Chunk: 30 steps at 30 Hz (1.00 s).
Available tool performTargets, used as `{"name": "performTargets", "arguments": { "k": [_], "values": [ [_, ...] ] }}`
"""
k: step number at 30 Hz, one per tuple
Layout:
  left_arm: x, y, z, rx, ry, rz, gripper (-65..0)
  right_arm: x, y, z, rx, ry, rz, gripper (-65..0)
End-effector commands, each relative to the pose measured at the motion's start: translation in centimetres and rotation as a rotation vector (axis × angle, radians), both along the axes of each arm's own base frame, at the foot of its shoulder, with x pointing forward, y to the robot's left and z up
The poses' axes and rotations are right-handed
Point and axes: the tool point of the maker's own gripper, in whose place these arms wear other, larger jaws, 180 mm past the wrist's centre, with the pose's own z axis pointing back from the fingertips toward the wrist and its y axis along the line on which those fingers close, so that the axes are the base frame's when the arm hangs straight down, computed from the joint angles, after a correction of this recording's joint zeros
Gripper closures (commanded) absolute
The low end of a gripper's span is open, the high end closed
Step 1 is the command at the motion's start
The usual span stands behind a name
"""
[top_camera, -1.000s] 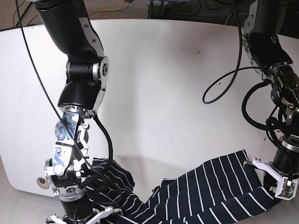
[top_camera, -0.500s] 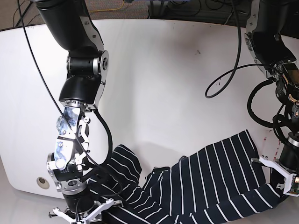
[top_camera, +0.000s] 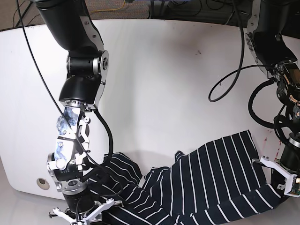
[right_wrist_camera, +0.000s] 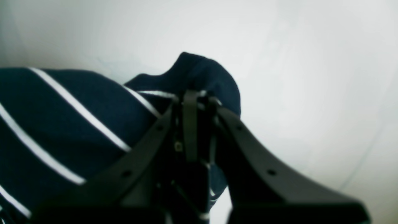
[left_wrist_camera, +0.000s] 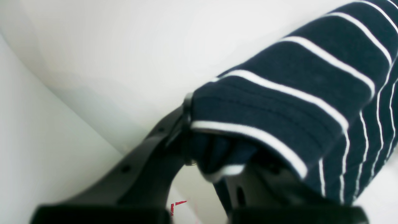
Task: Layout the t-shirt on the table in an organized manner, then fold the t-shirt properly
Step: 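Pull the grippers apart to stretch the shirt between them, then lay the stretched shirt down on the table with both grippers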
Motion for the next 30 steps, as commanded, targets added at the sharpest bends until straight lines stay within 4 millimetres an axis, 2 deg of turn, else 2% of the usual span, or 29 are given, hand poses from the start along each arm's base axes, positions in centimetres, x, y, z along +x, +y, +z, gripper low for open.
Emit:
{"name": "performTargets", "arguments": {
  "k": [1, 4, 6, 15, 21, 24, 27, 30],
  "values": [
    [-0.3, 0.7, 0.8, -0.004, -0.036, 0.024, 0.0, -0.7, -1.0, 1.5, -0.002, -0.056, -0.036, 0.0],
    [-0.4, 0.7, -0.8, -0.005, 0.002, 0.024, 0.0, -1.3, -1.0, -0.2, -0.004, -0.032, -0.035, 0.0],
    [-0.6, 0.5, -2.2, -0.01, 0.036, 0.021, 0.0, -1.9, -1.0, -2.1, -0.005, 0.002, -0.036, 0.0],
    [-2.5, 0.1, -10.3, -0.028, 0.232, 0.016, 0.0, -6.0, -1.1, -8.9, -0.02, 0.112, -0.042, 0.0],
    [-5.5, -0.1, -16.9, -0.041, 0.402, 0.015, 0.0, -10.2, -1.1, -14.1, -0.034, 0.214, -0.044, 0.0],
    [-7.0, -0.2, -19.2, -0.041, 0.468, 0.016, 0.0, -12.2, -1.1, -16.4, -0.039, 0.269, -0.044, 0.0],
    [-9.0, -0.1, -22.0, -0.04, 0.549, 0.019, 0.0, -14.8, -0.9, -20.2, -0.04, 0.366, -0.038, 0.0],
    [-10.8, -0.1, -24.1, -0.04, 0.616, 0.02, 0.0, -16.8, -0.9, -22.9, -0.04, 0.438, -0.038, 0.0]
  ]
}}
